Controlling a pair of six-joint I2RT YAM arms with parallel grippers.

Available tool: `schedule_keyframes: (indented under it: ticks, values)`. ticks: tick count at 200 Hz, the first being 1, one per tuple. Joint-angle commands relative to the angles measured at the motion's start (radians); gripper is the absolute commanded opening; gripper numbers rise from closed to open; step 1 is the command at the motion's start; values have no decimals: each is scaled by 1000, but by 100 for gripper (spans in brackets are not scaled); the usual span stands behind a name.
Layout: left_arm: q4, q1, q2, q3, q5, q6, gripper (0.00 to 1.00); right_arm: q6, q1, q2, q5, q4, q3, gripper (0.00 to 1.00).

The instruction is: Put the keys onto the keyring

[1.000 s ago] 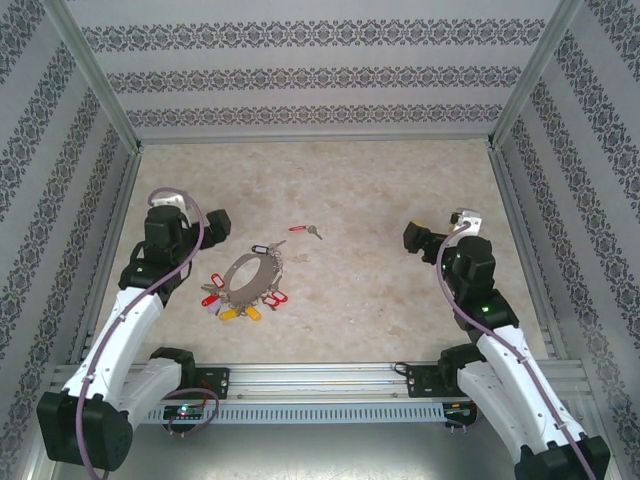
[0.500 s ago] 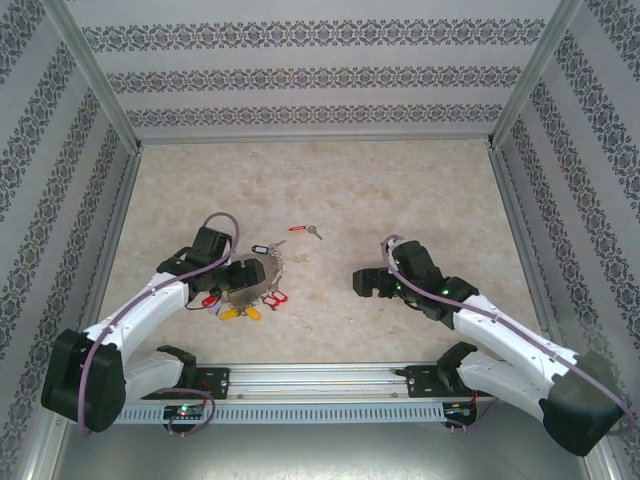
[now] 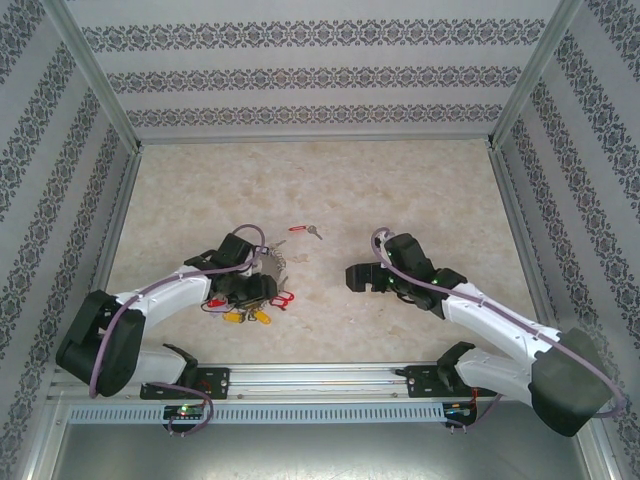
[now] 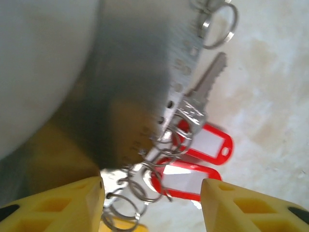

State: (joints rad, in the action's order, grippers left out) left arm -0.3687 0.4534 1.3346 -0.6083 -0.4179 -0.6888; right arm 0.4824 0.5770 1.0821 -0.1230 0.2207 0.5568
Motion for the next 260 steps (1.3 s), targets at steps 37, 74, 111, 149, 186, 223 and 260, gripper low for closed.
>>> schedule_keyframes:
  ticks: [37, 74, 111, 149, 186, 223, 260]
  values:
    - [214, 67, 37, -31, -165, -165, 51, -73, -32, 52, -78, -40, 25, 95]
    - [49, 77, 53, -119, -97, -57, 46, -98, -35, 60, -82, -28, 25, 84]
    - [-213, 94, 35, -196, 77, 93, 33, -108, -40, 38, -78, -20, 11, 78]
    - [-382, 180, 42, -228, 267, 150, 25, -117, -45, 12, -79, -7, 0, 76]
    - [-419, 261, 26, -219, 366, 137, 20, -108, -48, -20, -73, -6, -16, 75]
    - [-422, 334, 63, -261, 408, 146, 15, -101, -49, -44, -68, -2, -24, 75]
    - [-421, 373, 132, -304, 443, 162, 16, -92, -49, -84, -49, 12, -33, 75]
